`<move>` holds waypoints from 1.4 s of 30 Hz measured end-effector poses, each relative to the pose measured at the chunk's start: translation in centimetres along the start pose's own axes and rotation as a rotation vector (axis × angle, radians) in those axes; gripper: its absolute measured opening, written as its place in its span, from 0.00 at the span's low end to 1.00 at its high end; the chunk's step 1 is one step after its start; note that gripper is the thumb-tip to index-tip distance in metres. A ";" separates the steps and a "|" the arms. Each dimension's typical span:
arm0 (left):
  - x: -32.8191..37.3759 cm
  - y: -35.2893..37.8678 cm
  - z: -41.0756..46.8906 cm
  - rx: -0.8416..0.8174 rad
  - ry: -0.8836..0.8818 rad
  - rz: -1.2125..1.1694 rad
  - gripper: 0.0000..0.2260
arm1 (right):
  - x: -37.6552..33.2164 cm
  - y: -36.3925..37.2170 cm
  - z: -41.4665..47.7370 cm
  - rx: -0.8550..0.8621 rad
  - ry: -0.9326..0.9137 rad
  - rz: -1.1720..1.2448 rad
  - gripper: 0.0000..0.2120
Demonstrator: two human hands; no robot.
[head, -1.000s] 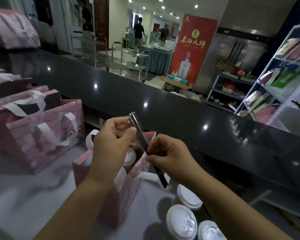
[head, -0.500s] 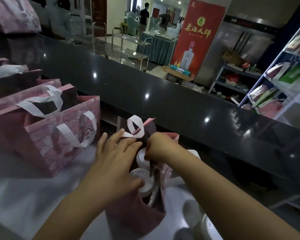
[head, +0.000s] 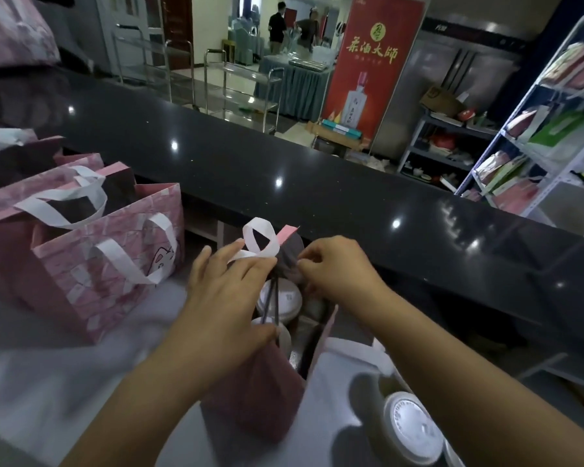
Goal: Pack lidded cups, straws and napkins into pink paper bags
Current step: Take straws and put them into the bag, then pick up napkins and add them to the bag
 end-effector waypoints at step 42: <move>49.7 34.4 -7.4 -0.772 0.569 -0.114 0.19 | 51.8 -8.3 -41.8 -0.061 0.445 -0.354 0.24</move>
Point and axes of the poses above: each hand's wrist, its own z-axis towards the middle knuckle, its own y-axis out of the palm, x = y × z, the point moved 6 cm from there along z, towards the middle knuckle, and after that the axes turned 2 degrees about x, right-handed, at the moved point
